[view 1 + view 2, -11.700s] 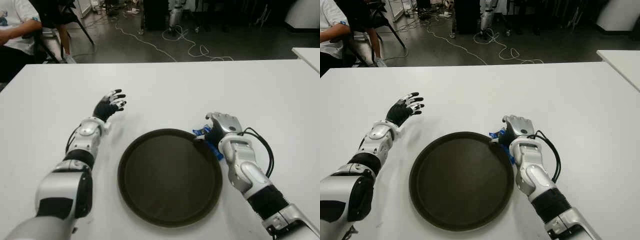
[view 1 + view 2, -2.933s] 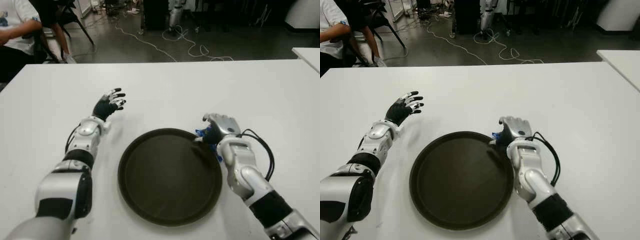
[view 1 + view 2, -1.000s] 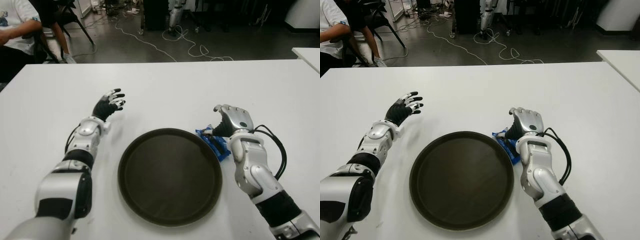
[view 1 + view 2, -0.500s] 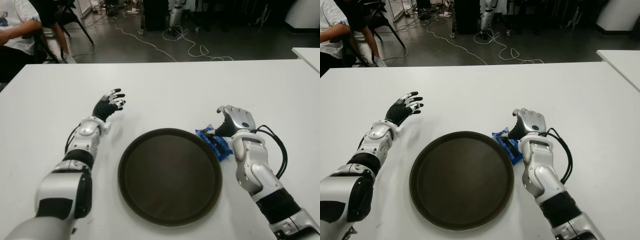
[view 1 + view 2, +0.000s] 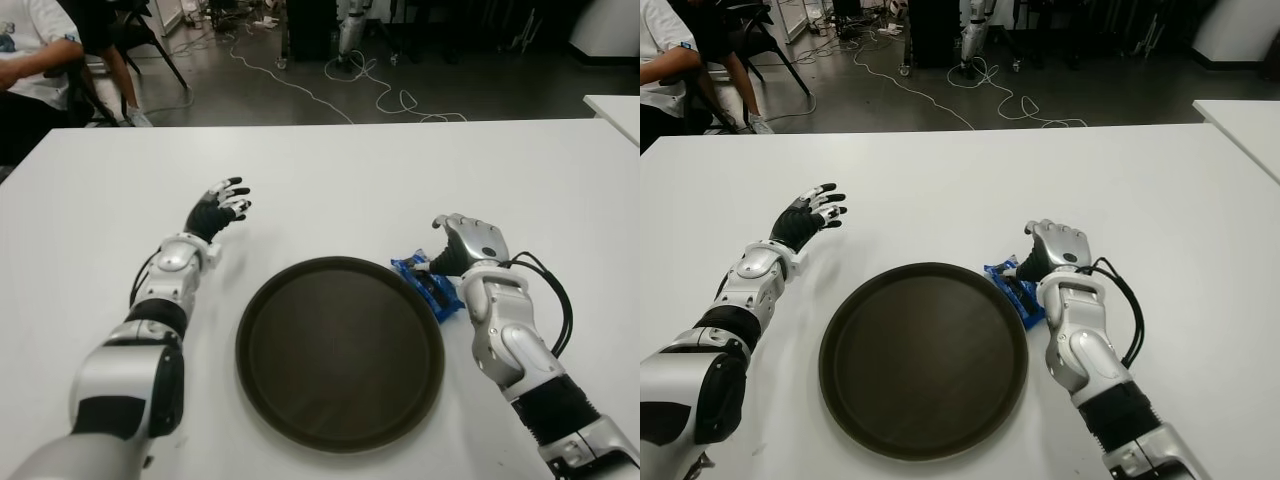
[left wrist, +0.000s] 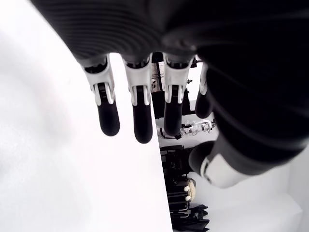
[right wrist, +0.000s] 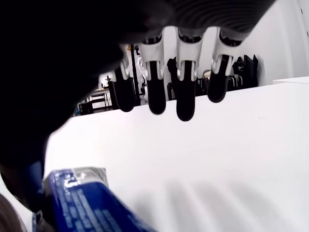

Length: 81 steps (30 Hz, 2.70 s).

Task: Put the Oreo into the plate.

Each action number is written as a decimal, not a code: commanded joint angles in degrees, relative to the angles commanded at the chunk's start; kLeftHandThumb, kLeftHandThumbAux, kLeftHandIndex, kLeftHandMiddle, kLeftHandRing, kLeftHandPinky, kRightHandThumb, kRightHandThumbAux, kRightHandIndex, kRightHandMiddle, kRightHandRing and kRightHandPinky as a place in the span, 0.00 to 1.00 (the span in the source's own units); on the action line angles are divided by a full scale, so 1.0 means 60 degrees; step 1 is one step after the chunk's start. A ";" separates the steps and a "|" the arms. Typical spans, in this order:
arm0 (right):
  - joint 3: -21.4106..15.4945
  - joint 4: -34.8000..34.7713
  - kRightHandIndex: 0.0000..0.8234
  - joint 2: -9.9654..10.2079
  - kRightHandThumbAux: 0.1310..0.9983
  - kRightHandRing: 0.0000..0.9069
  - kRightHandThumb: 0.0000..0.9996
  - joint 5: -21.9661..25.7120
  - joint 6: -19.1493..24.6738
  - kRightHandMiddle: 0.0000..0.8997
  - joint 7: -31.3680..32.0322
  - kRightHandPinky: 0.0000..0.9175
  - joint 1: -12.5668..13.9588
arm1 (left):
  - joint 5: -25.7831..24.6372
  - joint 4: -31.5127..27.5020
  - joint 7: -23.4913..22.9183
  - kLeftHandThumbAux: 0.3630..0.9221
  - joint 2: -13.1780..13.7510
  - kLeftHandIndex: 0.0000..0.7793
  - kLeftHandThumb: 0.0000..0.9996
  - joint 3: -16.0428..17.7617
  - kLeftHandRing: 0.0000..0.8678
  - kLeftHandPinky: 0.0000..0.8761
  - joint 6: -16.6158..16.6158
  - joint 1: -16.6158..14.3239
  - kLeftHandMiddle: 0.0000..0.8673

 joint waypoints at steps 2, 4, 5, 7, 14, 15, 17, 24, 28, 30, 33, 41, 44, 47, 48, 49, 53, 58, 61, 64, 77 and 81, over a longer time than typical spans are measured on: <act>0.0018 0.0045 0.31 -0.0015 0.55 0.25 0.00 -0.0003 -0.0007 0.26 0.0009 0.22 -0.0016 | 0.0000 -0.0004 -0.0007 0.64 -0.0002 0.18 0.01 0.0000 0.23 0.24 -0.0015 0.0006 0.23; 0.0034 0.0101 0.30 -0.0017 0.55 0.25 0.00 0.0005 -0.0001 0.26 0.0034 0.22 -0.0040 | -0.0004 -0.0007 -0.0012 0.64 -0.0004 0.18 0.01 0.0003 0.23 0.24 -0.0028 0.0009 0.23; 0.0038 0.0126 0.30 -0.0016 0.55 0.25 0.00 0.0012 0.0001 0.26 0.0045 0.22 -0.0049 | -0.0006 -0.0007 -0.0014 0.65 -0.0005 0.19 0.01 0.0005 0.24 0.25 -0.0033 0.0010 0.23; 0.0048 0.0141 0.29 0.0023 0.55 0.24 0.00 0.0021 0.0074 0.25 0.0119 0.22 -0.0056 | -0.0017 -0.0009 -0.0017 0.65 -0.0012 0.19 0.02 0.0016 0.24 0.26 -0.0047 0.0010 0.23; 0.0042 0.0211 0.29 0.0030 0.55 0.24 0.00 0.0123 0.0039 0.26 0.0182 0.20 -0.0083 | -0.0020 -0.0016 -0.0022 0.67 -0.0020 0.18 0.04 0.0020 0.23 0.26 -0.0054 0.0013 0.23; 0.0044 0.0223 0.30 0.0027 0.56 0.25 0.00 0.0138 0.0021 0.26 0.0178 0.22 -0.0084 | -0.0020 -0.0017 -0.0020 0.68 -0.0020 0.18 0.04 0.0020 0.24 0.26 -0.0055 0.0014 0.23; 0.0067 0.0241 0.31 0.0036 0.56 0.26 0.00 0.0156 0.0023 0.27 0.0222 0.23 -0.0090 | -0.0036 -0.0011 -0.0033 0.68 -0.0025 0.18 0.04 0.0034 0.24 0.26 -0.0044 0.0011 0.23; 0.0088 0.0256 0.29 0.0080 0.53 0.26 0.00 0.0196 0.0039 0.27 0.0281 0.23 -0.0091 | -0.0049 -0.0016 -0.0060 0.67 -0.0022 0.17 0.03 0.0044 0.24 0.25 -0.0062 0.0009 0.23; 0.0137 0.0277 0.30 0.0071 0.53 0.26 0.00 0.0182 0.0023 0.27 0.0340 0.22 -0.0097 | -0.0046 -0.0018 -0.0047 0.67 -0.0024 0.17 0.04 0.0045 0.24 0.25 -0.0083 0.0018 0.22; 0.0186 0.0286 0.30 0.0061 0.53 0.26 0.00 0.0135 0.0039 0.27 0.0386 0.21 -0.0102 | -0.0046 -0.0023 -0.0033 0.65 -0.0030 0.17 0.04 0.0046 0.23 0.26 -0.0083 0.0021 0.22; 0.0229 0.0299 0.30 0.0064 0.52 0.25 0.00 0.0096 0.0058 0.27 0.0423 0.20 -0.0106 | -0.0051 -0.0025 -0.0033 0.63 -0.0030 0.17 0.04 0.0049 0.23 0.25 -0.0075 0.0022 0.22; 0.0350 0.0374 0.32 0.0117 0.54 0.28 0.00 0.0156 -0.0047 0.29 0.0331 0.24 -0.0017 | -0.0070 -0.0032 -0.0052 0.62 -0.0019 0.18 0.04 0.0067 0.24 0.25 -0.0086 0.0043 0.23; 0.0386 0.0370 0.32 0.0102 0.53 0.28 0.00 0.0169 -0.0127 0.29 0.0302 0.26 0.0015 | -0.0051 -0.0032 -0.0045 0.62 -0.0006 0.18 0.04 0.0051 0.24 0.25 -0.0094 0.0052 0.23; 0.0423 0.0380 0.30 0.0099 0.53 0.27 0.00 0.0171 -0.0197 0.28 0.0259 0.26 0.0046 | -0.0044 -0.0035 -0.0046 0.63 0.0005 0.18 0.04 0.0045 0.24 0.26 -0.0090 0.0059 0.23; 0.0436 0.0381 0.30 0.0097 0.53 0.27 0.00 0.0174 -0.0223 0.27 0.0250 0.26 0.0054 | -0.0048 -0.0036 -0.0050 0.63 0.0008 0.19 0.04 0.0048 0.24 0.26 -0.0086 0.0061 0.24; 0.0443 0.0383 0.30 0.0096 0.53 0.27 0.00 0.0176 -0.0242 0.27 0.0243 0.26 0.0059 | -0.0051 -0.0038 -0.0053 0.63 0.0010 0.19 0.04 0.0051 0.24 0.26 -0.0084 0.0062 0.24; 0.0485 0.0401 0.30 0.0116 0.54 0.28 0.00 0.0175 -0.0257 0.28 0.0192 0.25 0.0084 | -0.0061 -0.0055 -0.0062 0.62 0.0020 0.19 0.03 0.0058 0.24 0.26 -0.0097 0.0073 0.24; 0.0535 0.0427 0.30 0.0171 0.54 0.28 0.00 0.0157 -0.0141 0.28 0.0242 0.26 0.0076 | -0.0038 -0.0072 -0.0051 0.62 0.0033 0.19 0.02 0.0037 0.24 0.25 -0.0106 0.0080 0.24; 0.0557 0.0422 0.29 0.0186 0.54 0.28 0.00 0.0145 -0.0091 0.27 0.0281 0.28 0.0074 | -0.0030 -0.0080 -0.0047 0.64 0.0039 0.19 0.03 0.0029 0.24 0.25 -0.0108 0.0084 0.23; 0.0587 0.0435 0.29 0.0205 0.54 0.29 0.00 0.0141 -0.0038 0.28 0.0357 0.29 0.0061 | -0.0036 -0.0082 -0.0042 0.66 0.0054 0.18 0.03 0.0035 0.24 0.26 -0.0093 0.0088 0.24; 0.0641 0.0484 0.30 0.0254 0.53 0.30 0.00 0.0121 0.0043 0.29 0.0357 0.30 0.0050 | -0.0057 -0.0112 -0.0090 0.67 0.0063 0.17 0.03 0.0051 0.24 0.27 -0.0184 0.0125 0.23; 0.0632 0.0489 0.32 0.0253 0.54 0.32 0.00 0.0146 -0.0016 0.31 0.0263 0.31 0.0075 | -0.0043 -0.0113 -0.0087 0.69 0.0070 0.17 0.02 0.0039 0.23 0.26 -0.0220 0.0130 0.22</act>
